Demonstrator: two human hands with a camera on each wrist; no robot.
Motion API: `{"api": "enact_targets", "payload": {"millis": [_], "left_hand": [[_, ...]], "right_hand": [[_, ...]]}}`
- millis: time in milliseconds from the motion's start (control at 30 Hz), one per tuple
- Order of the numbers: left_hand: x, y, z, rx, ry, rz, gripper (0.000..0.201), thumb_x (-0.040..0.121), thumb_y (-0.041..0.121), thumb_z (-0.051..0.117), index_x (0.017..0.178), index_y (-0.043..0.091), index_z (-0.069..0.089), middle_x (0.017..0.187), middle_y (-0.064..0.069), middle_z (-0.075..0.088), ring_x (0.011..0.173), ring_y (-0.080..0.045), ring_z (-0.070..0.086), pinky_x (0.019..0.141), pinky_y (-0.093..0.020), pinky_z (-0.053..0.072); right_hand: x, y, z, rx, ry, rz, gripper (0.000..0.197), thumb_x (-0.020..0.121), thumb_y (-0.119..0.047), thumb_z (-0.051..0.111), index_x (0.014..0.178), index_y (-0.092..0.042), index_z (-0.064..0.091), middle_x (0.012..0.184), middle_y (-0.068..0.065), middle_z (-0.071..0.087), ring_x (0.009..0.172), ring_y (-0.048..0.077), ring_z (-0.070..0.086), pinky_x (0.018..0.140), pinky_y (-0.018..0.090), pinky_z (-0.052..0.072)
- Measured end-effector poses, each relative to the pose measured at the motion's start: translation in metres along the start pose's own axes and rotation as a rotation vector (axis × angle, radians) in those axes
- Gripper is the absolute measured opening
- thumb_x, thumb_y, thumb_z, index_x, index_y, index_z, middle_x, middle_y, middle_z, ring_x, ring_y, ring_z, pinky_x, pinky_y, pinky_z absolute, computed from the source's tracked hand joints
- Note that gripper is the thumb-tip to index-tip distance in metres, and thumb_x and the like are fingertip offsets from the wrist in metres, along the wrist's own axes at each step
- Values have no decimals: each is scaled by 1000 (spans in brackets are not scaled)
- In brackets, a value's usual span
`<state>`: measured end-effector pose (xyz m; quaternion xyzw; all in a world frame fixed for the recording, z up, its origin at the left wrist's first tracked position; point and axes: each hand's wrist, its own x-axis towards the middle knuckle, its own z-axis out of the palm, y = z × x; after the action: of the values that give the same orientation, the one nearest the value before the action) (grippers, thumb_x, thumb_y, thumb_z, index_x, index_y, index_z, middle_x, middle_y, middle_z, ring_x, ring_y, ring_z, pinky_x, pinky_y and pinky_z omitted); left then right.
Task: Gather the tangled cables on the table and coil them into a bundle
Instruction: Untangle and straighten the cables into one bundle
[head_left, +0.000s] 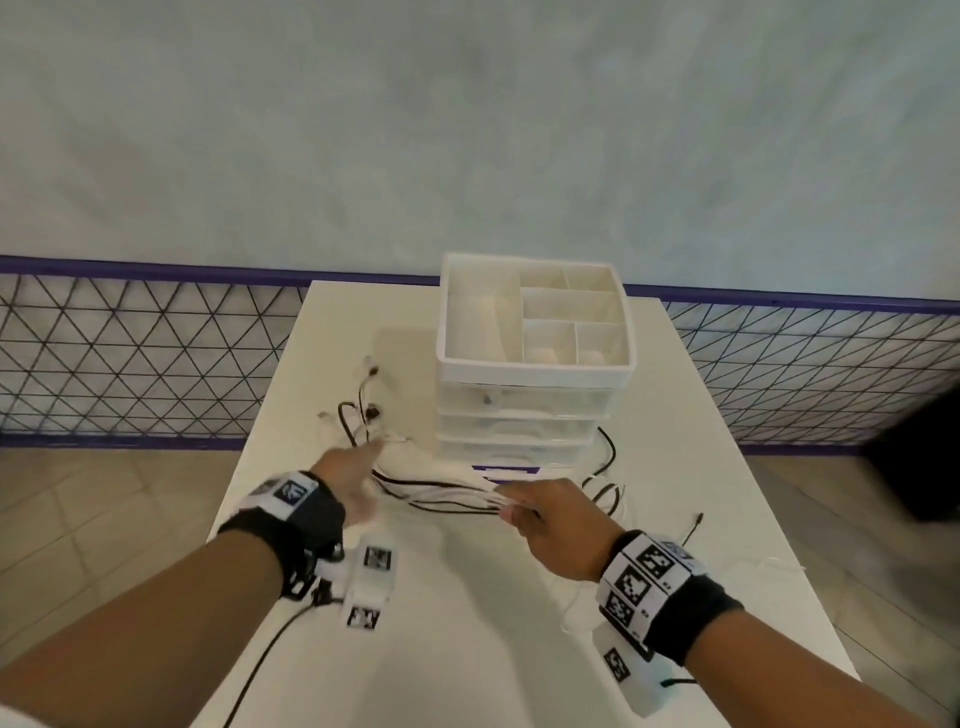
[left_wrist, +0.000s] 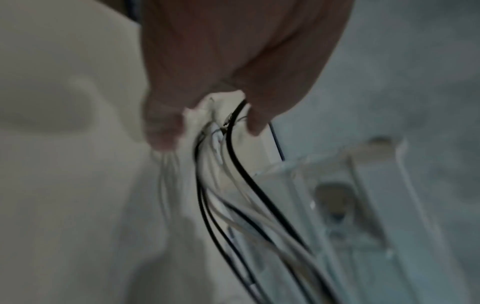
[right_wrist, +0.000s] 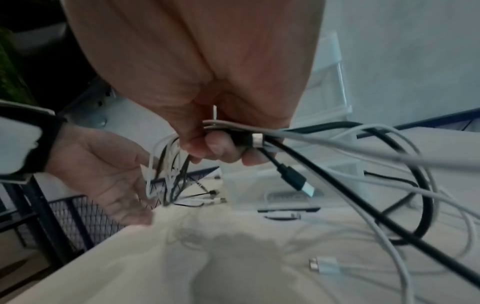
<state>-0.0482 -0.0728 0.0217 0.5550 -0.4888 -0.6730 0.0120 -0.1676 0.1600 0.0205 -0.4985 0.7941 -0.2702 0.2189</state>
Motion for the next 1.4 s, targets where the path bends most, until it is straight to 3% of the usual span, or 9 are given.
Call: {"api": "enact_targets", "payload": {"millis": [133, 200, 333, 600, 1000, 1100, 1167, 1233, 1400], "left_hand": [[-20, -22, 10, 683, 312, 514, 66, 93, 48, 57, 140, 4, 46, 137, -22, 53, 126, -38, 49, 104, -42, 41], [-45, -20, 27, 649, 74, 844, 56, 91, 58, 51, 129, 18, 59, 122, -4, 66, 114, -22, 58, 102, -35, 43], [-66, -24, 53, 872, -346, 876, 67, 84, 79, 20, 101, 32, 64, 81, 7, 73, 80, -12, 69, 81, -35, 55], [-58, -12, 53, 1096, -145, 1105, 57, 94, 63, 36, 54, 23, 41, 49, 2, 47, 49, -12, 43, 55, -32, 38], [-55, 20, -7, 928, 53, 1008, 55, 96, 51, 49, 59, 11, 58, 45, 5, 37, 47, -14, 34, 48, -24, 25], [-55, 22, -9, 916, 48, 975, 51, 96, 51, 49, 50, 27, 48, 39, 10, 45, 45, -9, 40, 49, -21, 28], [-54, 22, -9, 898, 26, 962, 50, 95, 54, 49, 56, 23, 58, 40, 9, 44, 45, -9, 42, 48, -18, 29], [-58, 22, -7, 890, 0, 965, 55, 93, 57, 49, 65, 13, 65, 43, 7, 41, 46, -9, 40, 48, -20, 29], [-75, 17, 5, 852, -194, 965, 41, 94, 43, 59, 60, 20, 63, 44, 22, 50, 41, -1, 43, 48, -12, 35]], "right_hand": [[-6, -1, 19, -32, -90, 12, 16, 99, -19, 52, 92, -16, 67, 70, -5, 58, 68, 19, 52, 71, 30, 46], [-4, -14, 18, -4, -85, -65, 19, 97, -16, 51, 80, -23, 59, 63, -9, 54, 61, 14, 48, 64, 31, 44], [5, -37, 8, 87, 58, -146, 21, 86, 2, 46, 90, -5, 66, 74, -15, 57, 66, 6, 53, 66, 19, 46], [-3, -7, -9, -89, 287, 85, 20, 80, -20, 65, 72, -17, 47, 63, -2, 56, 59, 21, 49, 57, 32, 42], [-46, 102, -77, -135, 396, 558, 11, 92, -17, 64, 84, -19, 56, 60, -1, 58, 59, 18, 54, 57, 25, 36], [-50, 114, -99, -228, 607, 538, 15, 87, -27, 72, 95, -16, 66, 92, 7, 70, 88, 29, 64, 77, 32, 42], [-50, 111, -103, -390, 333, 613, 41, 80, -41, 77, 117, -29, 63, 126, 1, 61, 121, 29, 55, 99, 45, 39], [-43, 98, -98, -481, 25, 588, 54, 77, -45, 78, 127, -39, 55, 143, -5, 47, 134, 22, 45, 109, 43, 32], [-7, 21, -60, 7, 201, 51, 53, 79, -23, 82, 127, -27, 61, 131, -9, 60, 110, 4, 57, 89, 0, 34]]}}
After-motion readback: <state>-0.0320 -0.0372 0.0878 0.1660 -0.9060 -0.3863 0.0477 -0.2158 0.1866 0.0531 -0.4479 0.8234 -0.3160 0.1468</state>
